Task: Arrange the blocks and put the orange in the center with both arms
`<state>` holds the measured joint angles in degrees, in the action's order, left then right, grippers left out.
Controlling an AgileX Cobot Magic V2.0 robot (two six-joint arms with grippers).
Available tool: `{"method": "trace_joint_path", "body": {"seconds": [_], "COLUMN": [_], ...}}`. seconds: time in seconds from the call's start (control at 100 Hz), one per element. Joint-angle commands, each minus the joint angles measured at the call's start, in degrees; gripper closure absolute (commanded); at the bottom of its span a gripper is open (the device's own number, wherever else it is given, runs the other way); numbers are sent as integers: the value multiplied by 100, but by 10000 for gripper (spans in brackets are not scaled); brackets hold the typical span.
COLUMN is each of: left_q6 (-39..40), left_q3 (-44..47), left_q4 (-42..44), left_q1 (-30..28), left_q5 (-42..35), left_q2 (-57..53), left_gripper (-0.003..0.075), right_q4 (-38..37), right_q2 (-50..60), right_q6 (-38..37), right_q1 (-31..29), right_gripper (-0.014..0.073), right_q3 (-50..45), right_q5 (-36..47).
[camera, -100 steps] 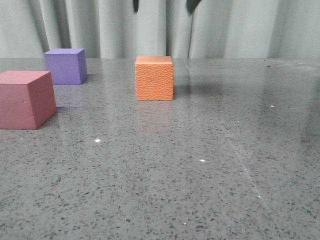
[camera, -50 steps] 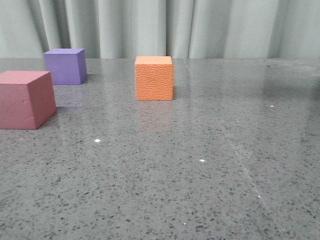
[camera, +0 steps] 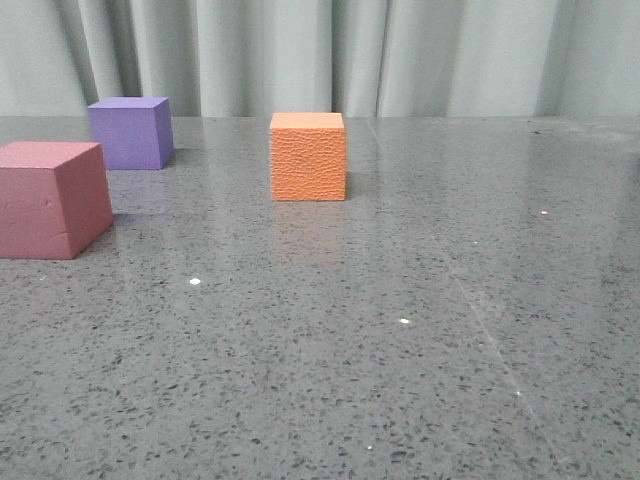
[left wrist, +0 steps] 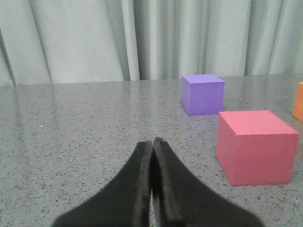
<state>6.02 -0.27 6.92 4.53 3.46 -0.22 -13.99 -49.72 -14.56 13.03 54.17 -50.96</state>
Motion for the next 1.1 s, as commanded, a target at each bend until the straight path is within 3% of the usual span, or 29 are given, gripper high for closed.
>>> {"method": "trace_joint_path", "body": {"seconds": [0.0,0.14,0.28,0.42,0.64,1.09], "left_q6": [5,5,5,5,5,5], "left_q3": [303,303,303,303,303,303], "left_q4": [-41,-41,-41,-41,-41,-41], "left_q1": [-14,-14,-14,-14,-14,-14], "left_q5": [-470,-470,-470,-470,-470,-470], "left_q2": [-188,-188,-188,-188,-188,-188], "left_gripper": [739,739,739,739,739,739], "right_q4": [-99,-99,-154,-228,-360,-360], "right_q2": [545,1304,1927,2318,2413,2413], "right_q6": [44,44,44,44,44,44], "right_q1": [-35,-35,-35,-35,-35,-35], "right_gripper": [-57,-42,56,253,668,661], "right_q3": [-282,-677,-827,-860,-860,-860], "right_q5": [412,398,396,300,-100,-277]}}
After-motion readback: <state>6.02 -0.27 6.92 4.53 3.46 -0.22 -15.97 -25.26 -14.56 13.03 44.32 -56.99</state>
